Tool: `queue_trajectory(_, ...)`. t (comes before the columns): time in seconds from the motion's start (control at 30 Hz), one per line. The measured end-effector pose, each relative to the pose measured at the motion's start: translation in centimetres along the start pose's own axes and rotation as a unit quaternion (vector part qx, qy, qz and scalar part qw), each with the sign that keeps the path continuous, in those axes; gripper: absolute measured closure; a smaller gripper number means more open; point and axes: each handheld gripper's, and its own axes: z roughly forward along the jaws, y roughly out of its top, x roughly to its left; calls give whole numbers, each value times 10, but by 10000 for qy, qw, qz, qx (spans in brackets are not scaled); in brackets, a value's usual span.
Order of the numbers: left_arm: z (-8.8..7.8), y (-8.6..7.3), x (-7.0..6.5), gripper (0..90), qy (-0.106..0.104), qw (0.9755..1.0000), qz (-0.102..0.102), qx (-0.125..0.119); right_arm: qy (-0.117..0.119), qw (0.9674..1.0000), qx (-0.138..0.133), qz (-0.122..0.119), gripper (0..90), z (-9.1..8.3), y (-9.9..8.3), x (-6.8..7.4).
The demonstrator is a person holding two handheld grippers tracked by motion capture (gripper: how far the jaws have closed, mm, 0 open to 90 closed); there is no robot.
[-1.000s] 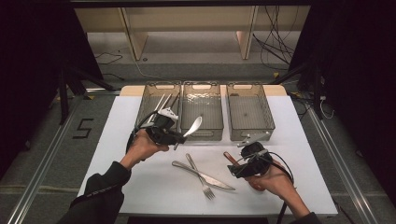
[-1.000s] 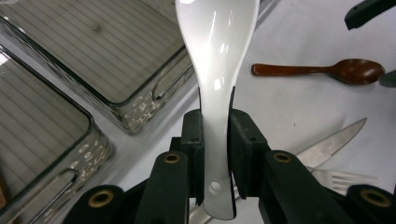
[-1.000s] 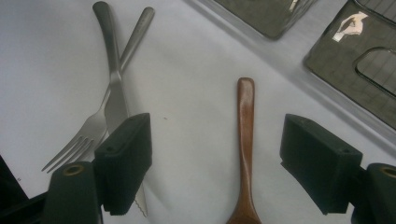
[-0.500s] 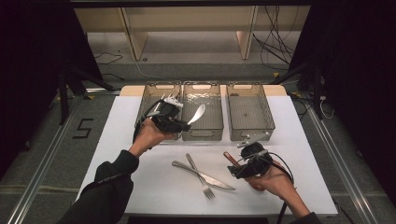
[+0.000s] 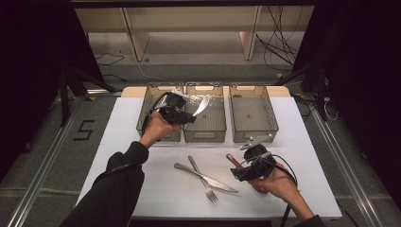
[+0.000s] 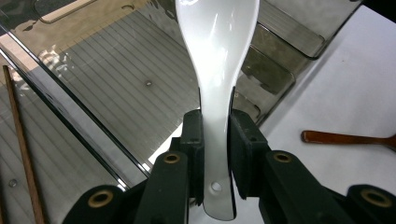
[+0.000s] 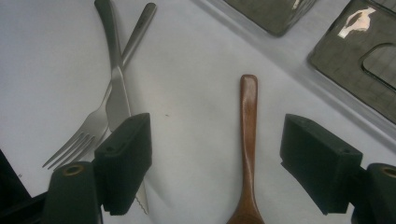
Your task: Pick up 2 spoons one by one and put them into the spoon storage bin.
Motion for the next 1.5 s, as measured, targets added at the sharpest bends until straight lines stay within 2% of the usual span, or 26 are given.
queue_trajectory(0.3, 9, 10, 8, 763, 119, 9999, -103, 31, 7, 10000, 7, -15, 260, 0, -1, 0)
queue_trajectory(0.77, 27, 12, 16, 763, 282, 9991, -310, 75, 1, 10000, 5, -25, 260, 0, -1, 0)
queue_trajectory(1.03, 35, 9, 19, 761, 321, 9987, -365, 138, 7, 10000, 8, -31, 260, -1, -1, 0)
queue_trajectory(1.13, 38, 8, 18, 759, 277, 9986, -401, 208, 10, 10000, 12, -33, 260, -1, -1, 0)
queue_trajectory(1.23, 41, 7, 17, 755, 327, 9985, -333, 295, 19, 10000, 21, -27, 260, 0, -1, 0)
queue_trajectory(1.33, 43, 6, 18, 757, 255, 9984, -420, 296, 17, 10000, 34, -37, 260, 0, -1, 0)
queue_trajectory(1.43, 42, 7, 16, 681, 209, 9983, -399, 365, 32, 10000, 35, -42, 260, 0, -1, 0)
queue_trajectory(1.5, 40, 9, 15, 627, 223, 9984, -416, 308, 33, 10000, 49, -44, 260, 0, -1, 0)
